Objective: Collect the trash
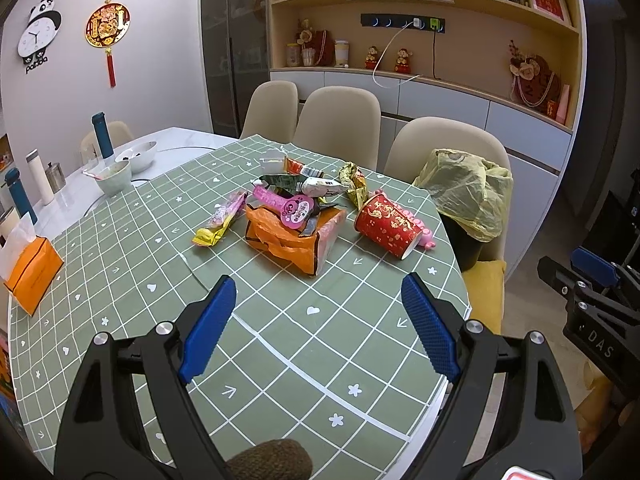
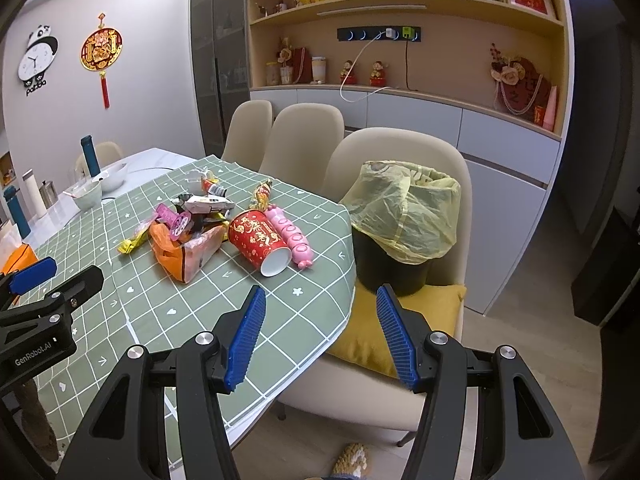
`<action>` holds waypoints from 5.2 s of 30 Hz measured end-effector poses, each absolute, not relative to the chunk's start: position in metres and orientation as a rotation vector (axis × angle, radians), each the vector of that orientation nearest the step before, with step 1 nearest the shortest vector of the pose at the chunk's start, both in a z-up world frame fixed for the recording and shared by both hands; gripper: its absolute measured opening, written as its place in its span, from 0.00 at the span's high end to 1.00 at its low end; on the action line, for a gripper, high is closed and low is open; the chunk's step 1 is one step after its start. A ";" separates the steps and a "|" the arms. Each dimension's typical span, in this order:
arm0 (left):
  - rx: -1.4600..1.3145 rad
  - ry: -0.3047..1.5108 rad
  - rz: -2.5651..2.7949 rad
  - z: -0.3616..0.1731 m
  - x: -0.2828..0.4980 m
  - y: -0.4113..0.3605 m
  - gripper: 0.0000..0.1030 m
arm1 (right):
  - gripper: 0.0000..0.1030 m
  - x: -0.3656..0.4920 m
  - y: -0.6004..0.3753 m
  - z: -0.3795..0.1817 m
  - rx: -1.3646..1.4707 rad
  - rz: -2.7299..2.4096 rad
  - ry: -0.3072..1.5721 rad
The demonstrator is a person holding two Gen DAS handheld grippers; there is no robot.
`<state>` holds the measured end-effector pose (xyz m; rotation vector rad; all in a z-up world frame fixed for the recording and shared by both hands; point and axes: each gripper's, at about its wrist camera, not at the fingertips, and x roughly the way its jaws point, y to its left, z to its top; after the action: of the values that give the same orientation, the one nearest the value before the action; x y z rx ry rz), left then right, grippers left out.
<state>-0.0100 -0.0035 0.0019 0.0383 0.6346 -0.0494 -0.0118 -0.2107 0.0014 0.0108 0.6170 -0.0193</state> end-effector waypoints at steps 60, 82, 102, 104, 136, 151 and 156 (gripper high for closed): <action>-0.033 0.733 0.019 -0.021 0.035 0.020 0.22 | 0.47 0.055 -0.215 -0.016 -0.083 0.097 0.687; -0.175 0.820 0.210 -0.038 0.098 0.056 0.22 | 0.47 0.234 -0.151 -0.091 -0.277 0.535 0.875; -0.255 0.798 0.317 -0.024 0.151 0.049 0.21 | 0.52 0.235 -0.257 -0.001 -0.092 0.621 0.705; -0.256 0.787 0.300 -0.024 0.159 0.059 0.24 | 0.52 0.234 -0.270 0.005 -0.091 0.590 0.685; -0.400 0.902 0.199 -0.060 0.250 0.141 0.78 | 0.52 0.275 -0.301 -0.030 -0.048 0.477 0.742; -0.238 0.779 -0.233 0.027 0.282 -0.041 0.78 | 0.52 0.264 -0.360 -0.002 0.004 0.347 0.637; -0.158 0.831 -0.419 0.024 0.309 -0.134 0.78 | 0.52 0.260 -0.416 0.005 0.037 0.222 0.621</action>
<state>0.3090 -0.1338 0.0236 -0.1581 0.8311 -0.4188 0.2599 -0.4164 0.0050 0.0367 0.6215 0.2220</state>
